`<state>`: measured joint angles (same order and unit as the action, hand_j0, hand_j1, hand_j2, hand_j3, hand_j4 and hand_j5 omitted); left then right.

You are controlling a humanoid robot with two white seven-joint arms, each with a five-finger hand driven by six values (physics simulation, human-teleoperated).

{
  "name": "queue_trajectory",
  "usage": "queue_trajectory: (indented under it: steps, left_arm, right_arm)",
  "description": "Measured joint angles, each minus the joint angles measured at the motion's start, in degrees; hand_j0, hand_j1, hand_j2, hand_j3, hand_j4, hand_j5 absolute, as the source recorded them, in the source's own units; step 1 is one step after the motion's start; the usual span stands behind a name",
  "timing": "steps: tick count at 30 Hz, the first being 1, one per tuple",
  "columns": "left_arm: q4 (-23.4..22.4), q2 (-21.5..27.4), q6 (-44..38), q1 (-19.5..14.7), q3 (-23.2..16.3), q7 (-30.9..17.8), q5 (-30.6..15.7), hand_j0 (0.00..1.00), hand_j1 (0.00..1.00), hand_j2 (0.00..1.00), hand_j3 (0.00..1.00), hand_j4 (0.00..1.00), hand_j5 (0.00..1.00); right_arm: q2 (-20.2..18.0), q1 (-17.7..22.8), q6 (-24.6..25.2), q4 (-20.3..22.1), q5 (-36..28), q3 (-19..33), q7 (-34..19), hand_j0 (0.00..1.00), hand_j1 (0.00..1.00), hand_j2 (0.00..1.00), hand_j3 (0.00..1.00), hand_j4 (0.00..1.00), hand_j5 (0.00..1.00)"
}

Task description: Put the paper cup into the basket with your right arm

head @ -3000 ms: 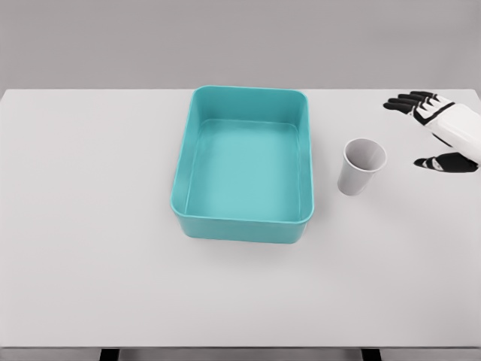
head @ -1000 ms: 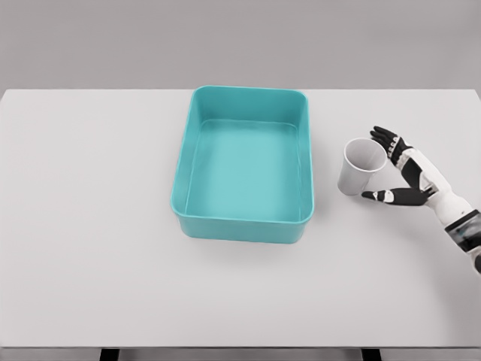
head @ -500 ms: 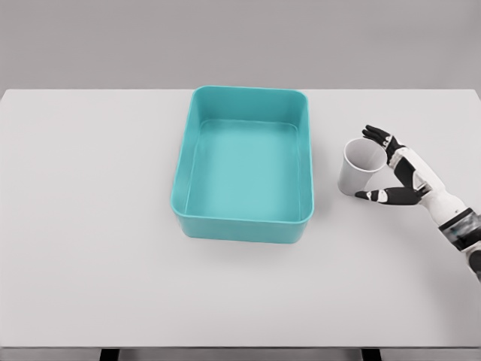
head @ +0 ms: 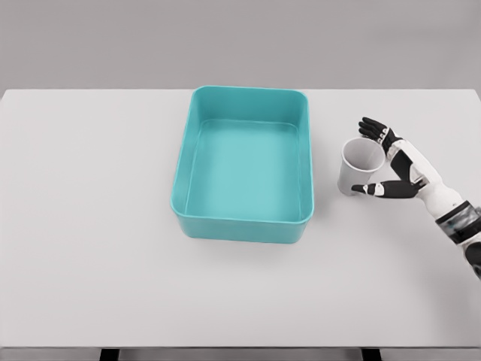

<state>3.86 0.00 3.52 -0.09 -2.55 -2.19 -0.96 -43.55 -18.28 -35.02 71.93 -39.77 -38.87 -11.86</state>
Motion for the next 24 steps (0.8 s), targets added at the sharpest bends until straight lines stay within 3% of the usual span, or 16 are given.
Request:
queue_trajectory:
  steps: [7, 17, 24]
  left_arm:
    - [0.0, 0.0, 0.0, 0.0, 0.0, 0.0, 0.0, 1.00, 1.00, 1.00, 1.00, 1.00, 1.00]
    - [0.0, 0.0, 0.0, 0.0, 0.0, 0.0, 0.0, 1.00, 1.00, 1.00, 1.00, 1.00, 1.00]
    - [0.0, 0.0, 0.0, 0.0, 0.0, 0.0, 0.0, 1.00, 1.00, 1.00, 1.00, 1.00, 1.00]
  right_arm:
    - [0.0, -0.4, 0.0, 0.0, 0.0, -0.3, 0.0, 0.99, 0.99, 0.99, 0.99, 0.99, 0.99]
    - [-0.1, -0.4, 0.1, 0.0, -0.3, -0.4, 0.1, 0.63, 0.63, 0.63, 0.63, 0.63, 0.63]
    - [-0.2, -0.8, 0.0, 0.4, 0.4, -0.7, 0.0, 0.60, 0.60, 0.60, 0.60, 0.60, 0.60]
